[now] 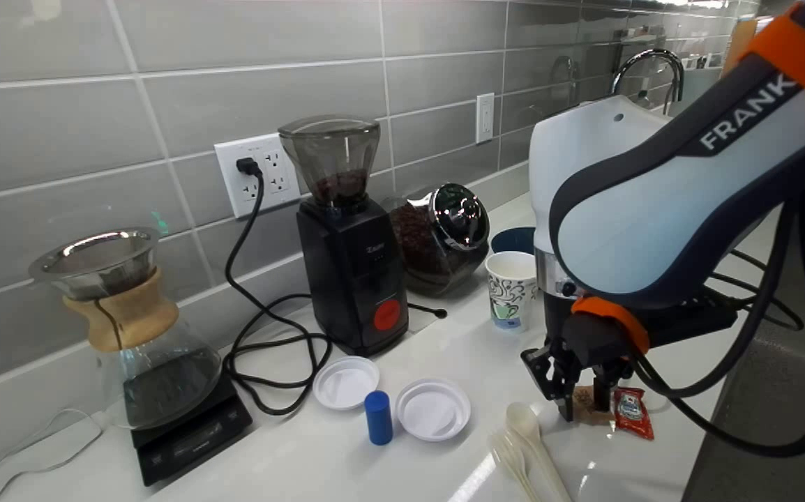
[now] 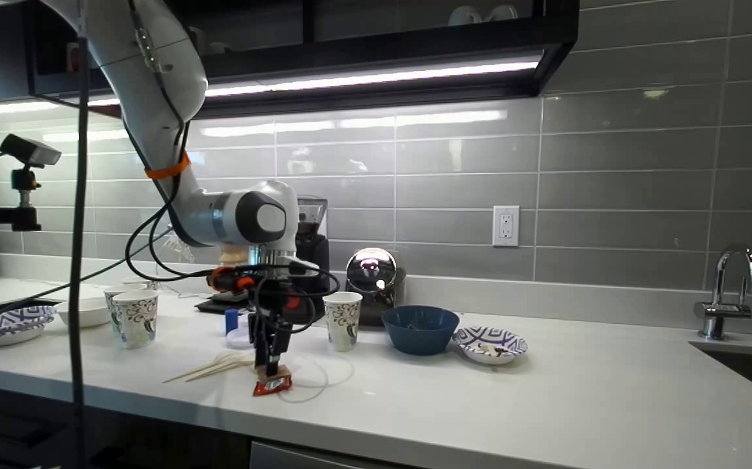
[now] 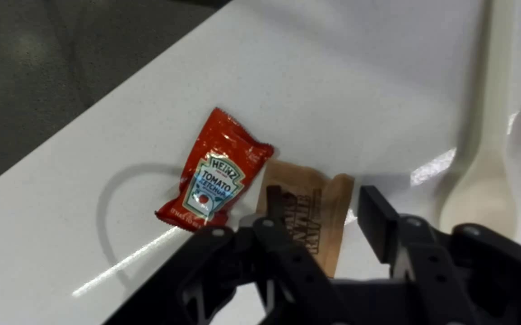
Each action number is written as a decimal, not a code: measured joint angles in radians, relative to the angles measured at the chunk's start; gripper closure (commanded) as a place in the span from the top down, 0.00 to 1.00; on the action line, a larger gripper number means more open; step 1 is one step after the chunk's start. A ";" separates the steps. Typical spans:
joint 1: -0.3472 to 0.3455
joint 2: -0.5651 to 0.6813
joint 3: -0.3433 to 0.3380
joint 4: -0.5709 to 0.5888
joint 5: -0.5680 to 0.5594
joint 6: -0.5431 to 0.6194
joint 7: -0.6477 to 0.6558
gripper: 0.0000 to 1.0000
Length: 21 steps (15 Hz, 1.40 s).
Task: Put the brown sachet in the coffee cup
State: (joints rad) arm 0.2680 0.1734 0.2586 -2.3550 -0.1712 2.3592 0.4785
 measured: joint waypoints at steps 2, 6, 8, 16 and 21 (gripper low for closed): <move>0.010 0.010 -0.008 0.010 0.000 -0.001 0.000 0.26; 0.021 0.014 -0.015 0.020 0.000 -0.005 0.000 0.00; 0.022 0.014 -0.016 0.027 0.000 -0.006 0.000 0.00; 0.016 -0.092 -0.022 0.048 0.013 -0.003 -0.005 0.01; 0.001 -0.197 -0.023 0.077 0.029 0.026 -0.078 0.01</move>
State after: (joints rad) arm 0.2693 -0.0238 0.2360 -2.2780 -0.1424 2.3847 0.4004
